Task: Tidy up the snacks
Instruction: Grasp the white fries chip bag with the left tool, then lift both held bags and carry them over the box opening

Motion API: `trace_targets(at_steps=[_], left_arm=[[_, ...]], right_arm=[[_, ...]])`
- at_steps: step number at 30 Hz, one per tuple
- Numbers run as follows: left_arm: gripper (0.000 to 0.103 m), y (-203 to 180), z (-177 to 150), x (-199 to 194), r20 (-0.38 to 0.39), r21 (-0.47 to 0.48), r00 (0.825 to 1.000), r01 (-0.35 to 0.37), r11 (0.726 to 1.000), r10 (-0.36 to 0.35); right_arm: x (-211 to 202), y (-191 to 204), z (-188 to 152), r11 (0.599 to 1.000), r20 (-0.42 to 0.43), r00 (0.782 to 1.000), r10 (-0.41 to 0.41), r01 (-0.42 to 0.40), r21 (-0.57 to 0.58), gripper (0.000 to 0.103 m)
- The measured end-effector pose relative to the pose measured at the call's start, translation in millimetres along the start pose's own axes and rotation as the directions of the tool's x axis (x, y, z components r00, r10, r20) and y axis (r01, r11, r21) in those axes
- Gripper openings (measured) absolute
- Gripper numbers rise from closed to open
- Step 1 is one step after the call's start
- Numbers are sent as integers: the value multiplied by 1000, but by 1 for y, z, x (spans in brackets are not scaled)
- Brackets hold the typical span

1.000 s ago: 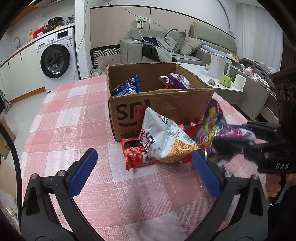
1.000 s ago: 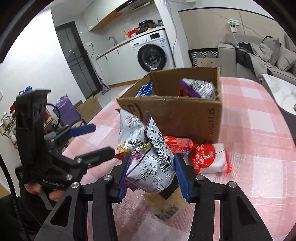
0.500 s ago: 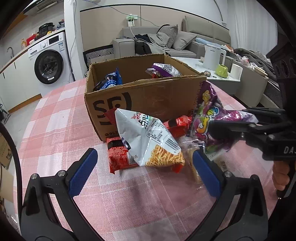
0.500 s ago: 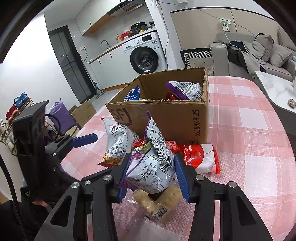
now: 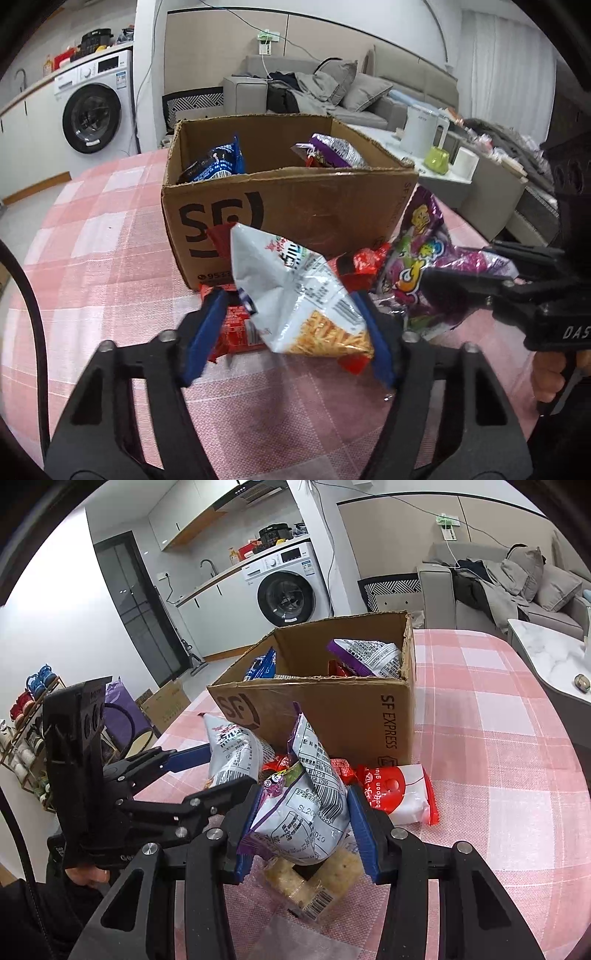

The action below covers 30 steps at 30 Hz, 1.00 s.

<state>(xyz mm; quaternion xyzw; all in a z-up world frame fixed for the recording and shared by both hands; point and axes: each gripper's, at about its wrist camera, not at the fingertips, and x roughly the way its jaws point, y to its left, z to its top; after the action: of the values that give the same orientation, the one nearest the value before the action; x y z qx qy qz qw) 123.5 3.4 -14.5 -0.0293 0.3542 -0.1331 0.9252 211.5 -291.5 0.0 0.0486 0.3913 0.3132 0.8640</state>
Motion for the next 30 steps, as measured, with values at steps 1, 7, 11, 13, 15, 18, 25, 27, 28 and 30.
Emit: trace_targets(at_steps=[1,7,11,13,15,18,25,27,28,30], left_arm=[[53,-1,-1,0,1,-4,1000,8,1000,-8],[45,1,-1,-1,1,-4,1000,29,1000,-29],[42,3,-3,-5,2,-2,999,39,999,-39],[40,4,-4,-9,6,-3,999,42,999,-42],[38,4,-3,-13,16,4,999,38,999,-38],[34,1,-4,-20,24,9,999,41,999,-41],[33,-4,-4,-39,56,26,997,47,999,-48],[33,-5,-3,-46,68,26,997,46,999,-48],[33,-6,-3,-50,76,25,996,46,999,-48],[33,-8,-1,-58,89,25,995,48,999,-50]], right_arm=[[0,0,0,1000,0,1000,0,0,0,46],[-1,-1,1,1000,4,1000,0,0,3,46],[-3,-1,1,1000,11,1000,1,-1,4,46],[-4,-2,2,1000,16,1000,1,-1,3,46],[-5,-3,2,1000,20,1000,1,-2,3,46],[-8,-2,3,1000,28,1000,2,-2,2,46],[-14,-3,5,1000,48,999,5,-5,4,46],[-16,-3,5,1000,53,999,5,-6,5,46],[-17,-3,6,1000,56,998,7,-8,6,46],[-18,-3,6,1000,62,998,8,-9,7,46]])
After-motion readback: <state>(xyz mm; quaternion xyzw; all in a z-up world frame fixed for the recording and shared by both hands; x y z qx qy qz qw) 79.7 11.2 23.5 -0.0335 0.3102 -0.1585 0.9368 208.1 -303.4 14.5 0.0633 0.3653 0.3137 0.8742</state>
